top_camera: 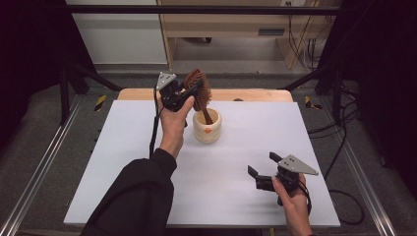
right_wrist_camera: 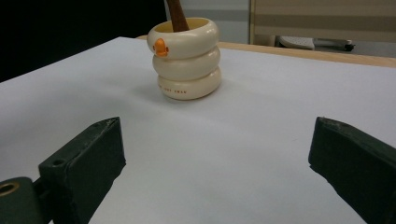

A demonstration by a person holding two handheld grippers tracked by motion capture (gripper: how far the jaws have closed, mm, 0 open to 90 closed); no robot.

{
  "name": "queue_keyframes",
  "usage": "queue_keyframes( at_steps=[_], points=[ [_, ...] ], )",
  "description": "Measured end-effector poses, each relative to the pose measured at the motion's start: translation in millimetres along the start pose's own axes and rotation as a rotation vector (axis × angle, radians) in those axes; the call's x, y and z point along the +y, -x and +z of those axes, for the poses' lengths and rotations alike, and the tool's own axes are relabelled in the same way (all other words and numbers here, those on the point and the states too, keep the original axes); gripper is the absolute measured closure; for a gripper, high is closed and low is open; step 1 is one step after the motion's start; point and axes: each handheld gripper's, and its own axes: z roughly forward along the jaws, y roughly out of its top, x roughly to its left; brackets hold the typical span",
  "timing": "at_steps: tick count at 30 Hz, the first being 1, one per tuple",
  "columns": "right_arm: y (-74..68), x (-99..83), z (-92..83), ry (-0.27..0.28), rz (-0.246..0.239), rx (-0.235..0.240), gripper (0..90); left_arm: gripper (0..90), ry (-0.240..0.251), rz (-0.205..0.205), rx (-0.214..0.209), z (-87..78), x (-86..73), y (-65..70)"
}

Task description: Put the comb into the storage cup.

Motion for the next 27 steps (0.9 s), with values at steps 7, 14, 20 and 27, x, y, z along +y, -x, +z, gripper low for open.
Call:
queue_keyframes(
  at_steps=[7, 14, 20, 27],
  points=[
    [0.1, -0.2, 0.0, -0.002, -0.001, 0.002, 3.9, 51.6, -0.013, -0.003, 0.003, 2.0, -6.4, 0.1],
    [0.5, -0.4, 0.2, -0.005, -0.001, 0.000, 4.0, 51.6, -0.015, -0.005, 0.003, 2.8, -8.6, -0.3],
    [0.1, -0.4, 0.2, -0.003, 0.006, -0.001, 3.9, 51.6, -0.018, -0.011, 0.003, 3.1, -9.7, -1.3],
    [-0.2, -0.4, 0.1, -0.004, 0.006, 0.001, 3.9, 51.5, -0.019, -0.011, -0.001, 3.7, -12.0, 0.5]
  ],
)
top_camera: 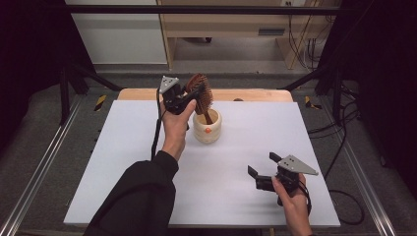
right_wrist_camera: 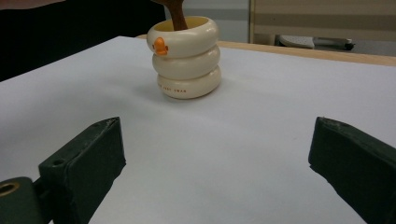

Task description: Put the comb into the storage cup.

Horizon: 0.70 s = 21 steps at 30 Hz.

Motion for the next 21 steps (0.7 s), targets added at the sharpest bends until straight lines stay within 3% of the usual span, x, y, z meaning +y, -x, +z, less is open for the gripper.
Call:
queue_keyframes(
  at_steps=[21],
  points=[
    [-1.0, -0.2, 1.0, 0.000, 0.004, 0.001, 3.9, 51.5, -0.007, -0.013, 0.002, 1.6, -7.0, 2.4]
  ],
)
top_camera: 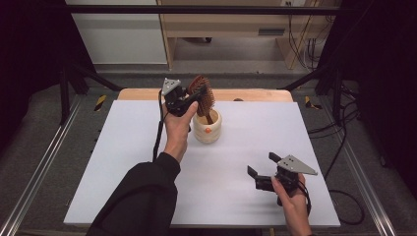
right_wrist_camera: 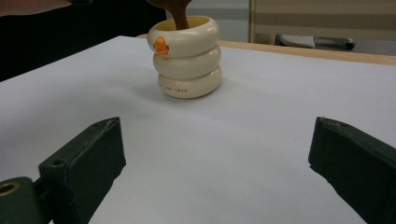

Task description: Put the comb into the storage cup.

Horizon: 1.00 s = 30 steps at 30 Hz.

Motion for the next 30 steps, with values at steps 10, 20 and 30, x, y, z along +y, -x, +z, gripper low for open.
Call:
queue_keyframes(
  at_steps=[10, 20, 30],
  points=[
    [-0.4, 0.1, 0.5, -0.001, 0.000, 0.003, 3.9, 51.5, 0.002, -0.012, 0.004, -0.2, -1.3, -2.6],
    [-0.8, 0.0, 0.5, -0.001, 0.002, 0.004, 3.9, 51.4, 0.002, -0.014, -0.001, 1.0, -3.0, -1.5],
    [-0.2, -0.2, 0.3, -0.003, -0.002, 0.005, 3.9, 51.3, -0.004, -0.023, -0.004, 3.0, -7.3, -2.2]
  ],
)
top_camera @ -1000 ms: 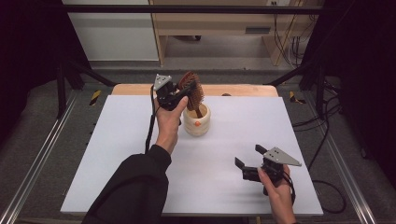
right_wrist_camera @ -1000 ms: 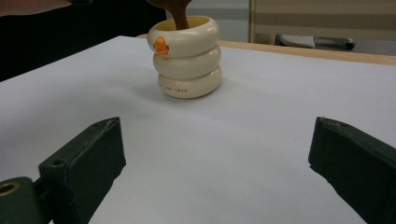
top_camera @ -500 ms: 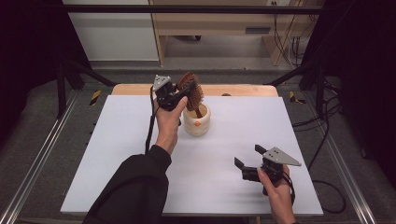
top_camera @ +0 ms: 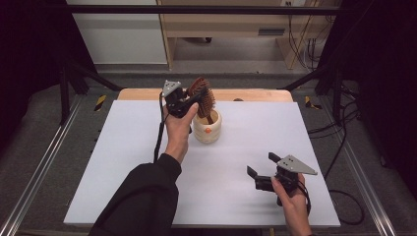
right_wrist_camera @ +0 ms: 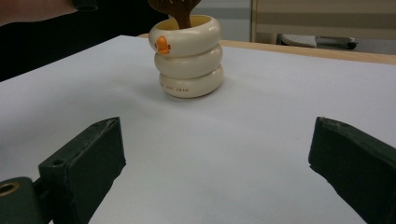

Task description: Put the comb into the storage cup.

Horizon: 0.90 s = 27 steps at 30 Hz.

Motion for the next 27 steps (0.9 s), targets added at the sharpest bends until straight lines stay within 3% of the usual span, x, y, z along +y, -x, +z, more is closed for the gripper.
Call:
queue_keyframes(
  at_steps=[27],
  points=[
    [0.1, -0.2, 0.4, -0.003, 0.000, 0.001, 3.9, 50.9, -0.006, -0.021, 0.005, 1.9, -7.1, -4.7]
  ],
)
